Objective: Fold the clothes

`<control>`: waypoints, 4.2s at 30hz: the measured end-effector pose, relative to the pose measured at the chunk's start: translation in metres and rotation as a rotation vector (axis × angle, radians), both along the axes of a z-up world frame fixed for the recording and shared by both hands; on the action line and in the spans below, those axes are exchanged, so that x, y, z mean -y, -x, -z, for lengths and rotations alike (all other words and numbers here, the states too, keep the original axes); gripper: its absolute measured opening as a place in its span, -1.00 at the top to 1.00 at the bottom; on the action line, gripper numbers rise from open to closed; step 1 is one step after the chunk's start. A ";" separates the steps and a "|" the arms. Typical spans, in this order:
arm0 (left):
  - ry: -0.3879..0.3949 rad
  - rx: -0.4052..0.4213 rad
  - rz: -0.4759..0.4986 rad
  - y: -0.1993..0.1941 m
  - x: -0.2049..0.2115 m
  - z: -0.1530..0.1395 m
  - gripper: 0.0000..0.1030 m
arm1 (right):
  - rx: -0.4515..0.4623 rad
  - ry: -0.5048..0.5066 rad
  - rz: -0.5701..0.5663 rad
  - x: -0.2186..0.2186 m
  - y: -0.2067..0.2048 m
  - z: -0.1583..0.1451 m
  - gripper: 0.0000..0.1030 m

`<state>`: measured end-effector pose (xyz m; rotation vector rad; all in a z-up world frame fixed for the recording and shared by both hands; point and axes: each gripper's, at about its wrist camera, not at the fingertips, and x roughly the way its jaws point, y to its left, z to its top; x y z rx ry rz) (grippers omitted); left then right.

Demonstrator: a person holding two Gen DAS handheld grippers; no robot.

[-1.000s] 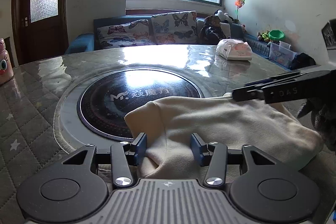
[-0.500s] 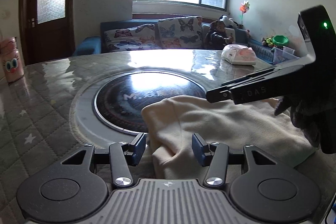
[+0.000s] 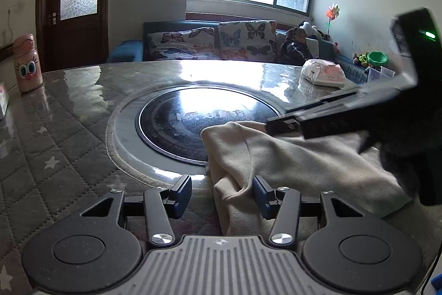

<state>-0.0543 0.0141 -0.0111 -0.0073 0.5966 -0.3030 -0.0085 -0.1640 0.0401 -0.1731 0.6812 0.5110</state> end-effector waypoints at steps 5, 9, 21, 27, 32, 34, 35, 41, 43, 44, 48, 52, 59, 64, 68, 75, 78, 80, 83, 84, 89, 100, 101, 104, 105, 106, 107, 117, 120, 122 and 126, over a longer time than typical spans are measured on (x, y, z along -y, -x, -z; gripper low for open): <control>-0.010 -0.010 -0.022 0.000 -0.001 0.002 -0.04 | -0.005 0.022 -0.035 -0.003 0.014 0.009 0.25; -0.014 -0.017 -0.043 0.002 -0.006 0.004 -0.04 | 0.008 -0.006 -0.069 -0.002 0.034 0.004 0.25; -0.020 0.011 -0.062 0.007 -0.003 -0.009 -0.04 | -0.003 -0.008 -0.180 -0.005 0.090 0.005 0.24; 0.011 0.054 0.008 0.008 0.014 -0.023 -0.04 | -0.001 -0.035 -0.121 0.020 0.115 0.003 0.23; 0.018 0.057 0.078 0.005 0.038 -0.018 -0.04 | -0.006 -0.050 0.006 0.054 0.126 0.001 0.20; 0.015 0.053 0.102 0.005 0.046 -0.013 -0.04 | -0.016 -0.056 0.062 0.070 0.133 0.002 0.15; 0.007 0.050 0.109 0.005 0.048 -0.010 -0.04 | -0.023 -0.058 0.088 0.077 0.137 0.004 0.15; -0.010 0.036 0.112 0.005 0.051 -0.003 -0.04 | -0.049 -0.076 0.169 0.113 0.153 0.013 0.15; -0.015 0.032 0.112 0.005 0.051 -0.001 -0.04 | -0.028 -0.077 0.165 0.115 0.153 0.007 0.15; -0.017 0.030 0.111 0.005 0.051 0.000 -0.04 | -0.014 -0.082 0.163 0.116 0.152 0.004 0.14; -0.025 0.022 0.109 0.005 0.052 0.003 -0.05 | 0.059 -0.108 0.161 0.109 0.136 -0.005 0.08; -0.033 0.014 0.108 0.005 0.052 0.007 -0.06 | 0.034 -0.099 0.170 0.108 0.115 0.009 0.08; -0.019 0.008 0.109 0.004 0.052 0.008 -0.13 | 0.024 -0.081 0.186 0.117 0.113 0.008 0.09; -0.024 0.010 0.110 0.005 0.054 0.008 -0.17 | 0.056 -0.055 0.190 0.111 0.091 0.000 0.09; -0.020 0.009 0.113 0.006 0.053 0.008 -0.17 | 0.024 -0.056 0.221 0.115 0.056 0.008 0.09; -0.012 0.010 0.120 0.005 0.052 0.009 -0.23 | 0.014 -0.029 0.238 0.113 0.042 0.003 0.10; -0.008 0.011 0.122 0.006 0.051 0.009 -0.26 | 0.034 0.001 0.170 0.091 0.036 -0.002 0.08; -0.005 0.011 0.123 0.006 0.051 0.009 -0.26 | 0.031 0.009 0.120 0.074 0.029 -0.002 0.08; -0.002 0.012 0.125 0.006 0.051 0.010 -0.26 | 0.029 0.043 0.050 0.047 0.020 0.001 0.05; 0.000 0.012 0.125 0.006 0.051 0.010 -0.26 | 0.029 0.055 0.045 0.043 0.018 0.003 0.04; 0.001 0.017 0.133 0.007 0.050 0.010 -0.28 | 0.013 0.073 0.106 0.041 -0.006 0.011 0.04; 0.013 0.019 0.141 0.009 0.049 0.010 -0.32 | -0.019 0.072 -0.025 0.002 -0.032 0.008 -0.03; 0.014 0.019 0.143 0.009 0.048 0.010 -0.32 | -0.030 0.080 -0.023 -0.001 -0.037 0.011 -0.04; 0.015 0.019 0.147 0.010 0.048 0.010 -0.32 | -0.044 0.079 -0.014 -0.002 -0.043 0.014 -0.09; 0.016 0.019 0.149 0.010 0.048 0.009 -0.32 | -0.035 0.074 -0.015 -0.001 -0.041 0.012 -0.09; 0.016 0.019 0.150 0.010 0.047 0.009 -0.33 | -0.025 0.069 -0.016 0.000 -0.039 0.009 -0.10; 0.019 0.017 0.149 0.011 0.046 0.008 -0.33 | -0.015 0.064 -0.016 0.000 -0.037 0.006 -0.11; 0.014 0.006 0.133 0.016 0.036 0.002 -0.33 | -0.014 0.080 -0.055 -0.012 -0.034 0.009 -0.14; 0.012 0.011 0.123 0.019 0.030 -0.001 -0.33 | 0.005 0.071 -0.052 -0.008 -0.028 0.004 -0.14; 0.016 0.018 0.109 0.020 0.025 -0.004 -0.33 | 0.034 0.078 -0.058 -0.005 -0.018 -0.003 -0.14; 0.014 0.024 0.053 0.022 0.012 -0.005 -0.33 | 0.072 0.099 -0.092 0.003 0.008 -0.014 -0.14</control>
